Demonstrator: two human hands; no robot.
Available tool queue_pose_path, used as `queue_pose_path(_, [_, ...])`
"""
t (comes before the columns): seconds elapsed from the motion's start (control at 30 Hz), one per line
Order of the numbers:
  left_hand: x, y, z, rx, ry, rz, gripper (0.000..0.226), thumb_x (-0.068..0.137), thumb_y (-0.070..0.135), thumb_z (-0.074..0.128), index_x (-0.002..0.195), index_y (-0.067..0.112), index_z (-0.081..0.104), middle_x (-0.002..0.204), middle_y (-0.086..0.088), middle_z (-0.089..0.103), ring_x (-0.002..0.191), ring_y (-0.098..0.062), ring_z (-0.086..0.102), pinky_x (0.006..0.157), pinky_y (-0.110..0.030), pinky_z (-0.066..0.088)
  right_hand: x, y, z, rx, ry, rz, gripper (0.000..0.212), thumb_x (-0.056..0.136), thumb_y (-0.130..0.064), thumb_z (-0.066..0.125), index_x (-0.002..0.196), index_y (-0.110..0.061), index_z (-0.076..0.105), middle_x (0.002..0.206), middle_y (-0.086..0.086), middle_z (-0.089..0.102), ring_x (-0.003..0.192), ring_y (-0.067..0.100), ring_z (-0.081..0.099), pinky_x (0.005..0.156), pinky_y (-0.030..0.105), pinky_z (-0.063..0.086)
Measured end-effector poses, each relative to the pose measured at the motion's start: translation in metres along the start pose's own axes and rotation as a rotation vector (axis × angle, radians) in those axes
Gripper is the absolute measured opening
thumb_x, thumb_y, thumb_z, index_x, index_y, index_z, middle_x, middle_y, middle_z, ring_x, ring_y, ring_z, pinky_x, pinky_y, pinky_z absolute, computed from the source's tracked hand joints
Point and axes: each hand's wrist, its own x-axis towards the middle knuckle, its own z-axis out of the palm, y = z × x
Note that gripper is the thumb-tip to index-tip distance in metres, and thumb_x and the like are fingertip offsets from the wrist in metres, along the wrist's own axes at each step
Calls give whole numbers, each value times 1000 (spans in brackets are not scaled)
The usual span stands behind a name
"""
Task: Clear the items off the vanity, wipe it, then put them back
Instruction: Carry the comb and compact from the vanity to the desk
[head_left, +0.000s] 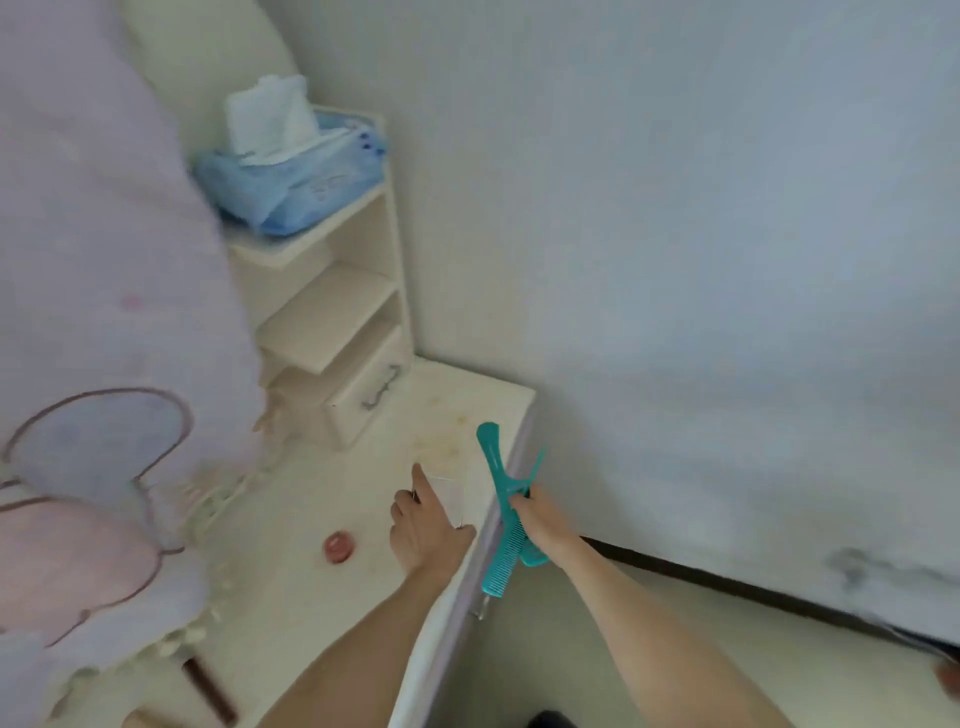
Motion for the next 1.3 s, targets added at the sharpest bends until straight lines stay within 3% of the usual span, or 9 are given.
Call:
queue_pose_path(0.1, [-15,54,19,21,-71,160,103,70,41,71,144,12,5,123,-12,42,111,-27,44,80,-33,45,-19,35,-48,36,203,60,21,99,-22,35,83,-12,45,73,2,51,62,15,51,59,28,41])
queue_pose_path(0.27, [-63,155,57,52,-181,430,94,68,37,73,138,12,14,123,-12,42,112,-27,43,83,-34,47,-76,104,-141,-170,614,131,30,101,-33,26,98,-10,45,81,4,55,63,17,54,50,26,39])
queue_pose_path(0.37, [-106,212,83,8,-244,602,103,70,37,72,144,14,4,126,-11,39,114,-26,41,86,-34,46,-112,149,-194,-196,836,240,31,101,-32,23,95,-10,44,84,9,62,71,27,59,57,33,43])
queue_pose_path(0.47, [-154,261,107,-21,-320,753,105,71,37,71,145,15,0,128,-12,37,117,-25,39,89,-34,45,-152,190,-237,-230,975,311,30,101,-31,26,99,-9,45,87,12,66,75,32,63,55,33,39])
queue_pose_path(0.6, [-215,314,134,17,-417,929,103,73,38,70,145,15,0,129,-11,36,118,-24,38,89,-32,43,-205,243,-276,-258,1073,412,35,98,-44,31,100,-12,46,74,4,62,66,26,63,58,37,51])
queue_pose_path(0.77, [-271,370,175,98,-519,1152,101,73,40,68,145,14,3,127,-11,38,117,-24,39,90,-32,45,-249,296,-309,-191,1140,592,45,90,-61,37,97,-17,40,76,1,57,67,21,59,55,29,41])
queue_pose_path(0.93, [-311,437,223,133,-577,1362,103,74,43,68,145,14,0,133,-12,37,122,-24,38,92,-30,42,-264,337,-350,-128,1183,768,52,81,-71,43,95,-20,42,76,-6,56,66,15,58,59,29,48])
queue_pose_path(1.17, [-338,527,272,175,-627,1545,104,70,48,71,143,17,5,128,-7,42,113,-18,43,89,-26,46,-264,363,-415,0,1196,990,44,82,-50,53,113,-22,41,84,-7,52,64,12,51,50,21,33])
queue_pose_path(1.3, [-359,566,295,214,-712,1628,105,70,44,73,144,16,4,132,-10,40,119,-23,41,90,-29,45,-264,380,-446,52,1224,1118,37,81,-44,54,99,-20,32,82,-4,52,65,19,50,56,26,35])
